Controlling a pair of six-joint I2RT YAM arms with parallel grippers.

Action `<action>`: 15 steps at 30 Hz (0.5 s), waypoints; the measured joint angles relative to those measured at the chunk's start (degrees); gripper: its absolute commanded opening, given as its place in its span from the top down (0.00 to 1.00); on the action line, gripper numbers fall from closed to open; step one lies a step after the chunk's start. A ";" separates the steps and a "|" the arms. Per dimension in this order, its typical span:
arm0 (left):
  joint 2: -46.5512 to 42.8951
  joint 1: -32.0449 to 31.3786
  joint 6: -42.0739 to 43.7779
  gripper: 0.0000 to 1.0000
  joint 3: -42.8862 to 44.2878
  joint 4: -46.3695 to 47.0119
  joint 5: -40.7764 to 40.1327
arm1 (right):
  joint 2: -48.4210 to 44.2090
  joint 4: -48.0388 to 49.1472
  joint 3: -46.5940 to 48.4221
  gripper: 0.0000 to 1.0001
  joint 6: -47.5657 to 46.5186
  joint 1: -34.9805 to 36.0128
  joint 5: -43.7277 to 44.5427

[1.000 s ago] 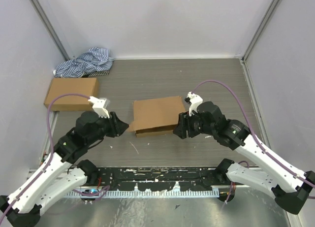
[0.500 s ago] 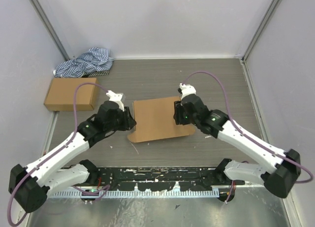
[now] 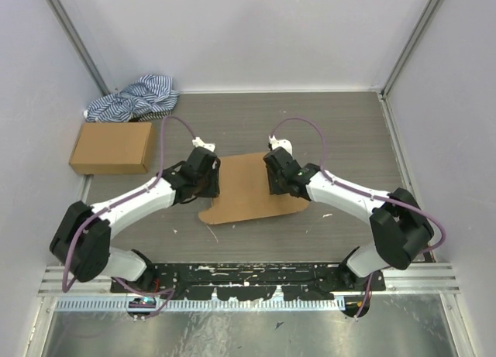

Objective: Fold the paper box

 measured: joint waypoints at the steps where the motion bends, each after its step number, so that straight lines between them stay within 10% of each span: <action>1: 1.75 -0.02 0.22 0.61 0.98 -0.50 -0.57 | 0.15 0.50 0.31 0.64 0.17 0.00 0.04; 15: 12.81 0.15 4.35 0.60 11.76 -3.39 -7.48 | 4.07 6.62 2.14 0.64 2.58 -4.90 -4.11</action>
